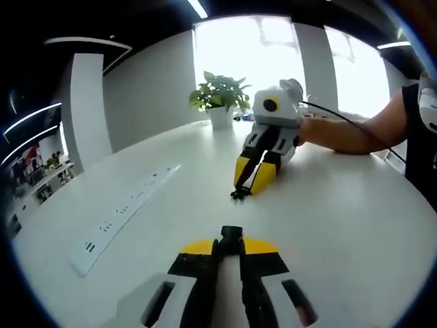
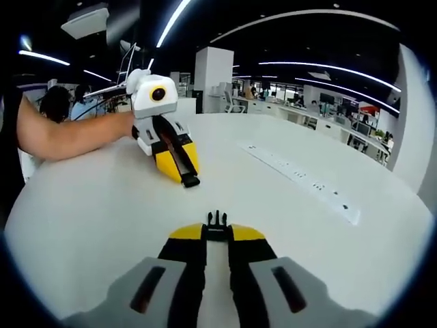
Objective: Snap the two parts of the plastic buckle together until the buckle closes and remains connected.
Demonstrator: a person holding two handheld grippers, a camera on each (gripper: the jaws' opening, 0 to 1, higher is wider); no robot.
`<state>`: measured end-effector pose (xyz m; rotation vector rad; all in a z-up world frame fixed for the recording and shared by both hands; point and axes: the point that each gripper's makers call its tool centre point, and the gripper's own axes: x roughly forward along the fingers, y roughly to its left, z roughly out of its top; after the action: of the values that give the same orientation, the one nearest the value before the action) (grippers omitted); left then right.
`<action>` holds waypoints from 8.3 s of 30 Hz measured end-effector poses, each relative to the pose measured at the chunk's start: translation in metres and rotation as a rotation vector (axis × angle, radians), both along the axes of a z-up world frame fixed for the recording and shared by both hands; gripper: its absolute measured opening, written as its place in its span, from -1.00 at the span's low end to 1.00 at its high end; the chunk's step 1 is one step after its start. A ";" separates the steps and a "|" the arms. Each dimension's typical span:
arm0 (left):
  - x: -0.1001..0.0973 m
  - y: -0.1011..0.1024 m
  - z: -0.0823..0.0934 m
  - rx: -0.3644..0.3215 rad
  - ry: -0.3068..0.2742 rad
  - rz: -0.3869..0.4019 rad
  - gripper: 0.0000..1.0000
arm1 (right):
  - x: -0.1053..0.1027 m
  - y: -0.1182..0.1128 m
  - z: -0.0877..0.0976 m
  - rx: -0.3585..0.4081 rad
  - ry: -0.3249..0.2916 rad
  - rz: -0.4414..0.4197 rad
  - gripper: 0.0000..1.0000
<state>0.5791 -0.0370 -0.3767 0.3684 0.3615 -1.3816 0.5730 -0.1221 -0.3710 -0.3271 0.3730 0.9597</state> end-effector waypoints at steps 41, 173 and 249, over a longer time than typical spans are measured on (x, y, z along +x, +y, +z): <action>0.007 0.016 0.060 -0.096 0.027 0.090 -0.80 | 0.002 -0.002 0.058 0.029 -0.072 -0.052 -0.78; -0.075 0.016 0.051 -0.002 0.049 0.001 -0.82 | -0.062 0.017 0.069 0.009 -0.075 0.019 -0.79; -0.136 0.028 0.044 0.003 0.051 -0.012 -0.81 | -0.126 0.029 0.054 0.011 -0.048 0.044 -0.78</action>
<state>0.4431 -0.0091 -0.3323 0.3386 0.4037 -1.4037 0.4469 -0.0934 -0.3173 -0.3492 0.3176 0.9952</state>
